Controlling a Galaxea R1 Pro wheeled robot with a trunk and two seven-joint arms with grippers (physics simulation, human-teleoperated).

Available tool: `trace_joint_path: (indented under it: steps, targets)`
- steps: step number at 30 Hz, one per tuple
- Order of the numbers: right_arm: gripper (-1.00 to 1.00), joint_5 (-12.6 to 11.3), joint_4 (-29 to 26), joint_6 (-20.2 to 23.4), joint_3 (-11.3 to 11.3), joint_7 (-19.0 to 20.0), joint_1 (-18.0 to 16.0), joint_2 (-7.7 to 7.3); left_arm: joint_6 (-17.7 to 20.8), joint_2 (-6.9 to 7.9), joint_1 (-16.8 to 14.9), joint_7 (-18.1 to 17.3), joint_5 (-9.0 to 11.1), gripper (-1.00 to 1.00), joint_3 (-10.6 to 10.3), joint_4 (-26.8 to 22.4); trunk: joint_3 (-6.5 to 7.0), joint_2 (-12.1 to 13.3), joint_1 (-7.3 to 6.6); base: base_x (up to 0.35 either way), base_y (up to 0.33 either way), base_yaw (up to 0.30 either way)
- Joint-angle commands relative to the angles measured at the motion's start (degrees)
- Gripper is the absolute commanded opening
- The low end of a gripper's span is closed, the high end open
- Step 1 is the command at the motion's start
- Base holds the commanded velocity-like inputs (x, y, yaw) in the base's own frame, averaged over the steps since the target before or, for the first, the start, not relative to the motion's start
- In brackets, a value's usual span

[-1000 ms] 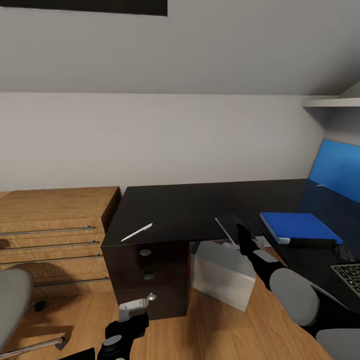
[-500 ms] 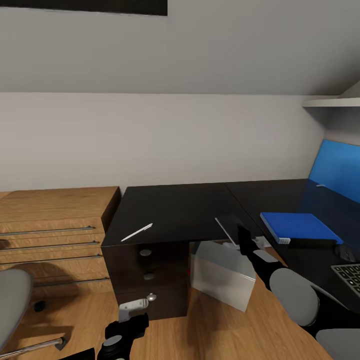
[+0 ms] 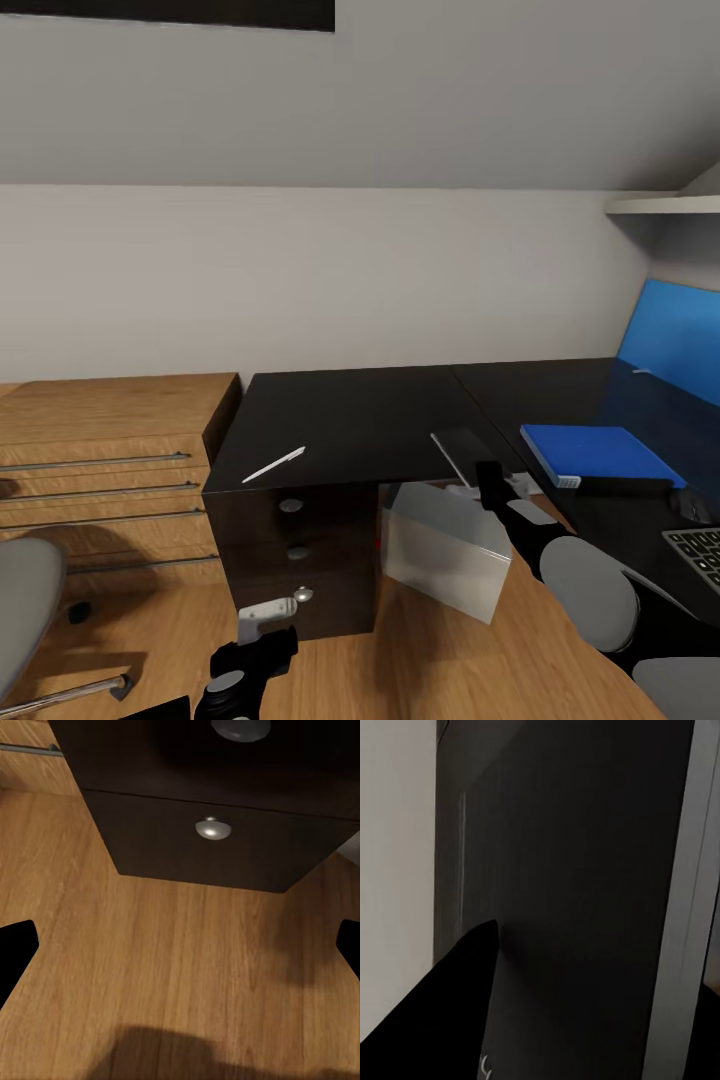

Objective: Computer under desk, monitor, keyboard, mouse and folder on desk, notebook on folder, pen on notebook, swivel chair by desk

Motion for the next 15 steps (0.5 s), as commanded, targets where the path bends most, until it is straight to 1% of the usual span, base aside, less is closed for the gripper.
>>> trace_joint_path:
  steps: [1, 15]
  targets:
    - [-1.0, -0.6, 0.1, 0.1, -0.1, 0.2, 0.0, -0.04, -0.4, 0.03, -0.1, 0.1, 0.3, 1.0, -0.1, -0.1, -0.06, 0.0, 0.0, 0.0, 0.0, 0.0]
    - [-1.0, -0.6, -0.3, 0.0, -0.1, 0.6, 0.0, -0.14, -0.4, -0.01, -0.1, 0.2, 0.5, 1.0, -0.3, 0.0, 2.45, 5.6, -3.08, 0.0, 0.0, 0.0]
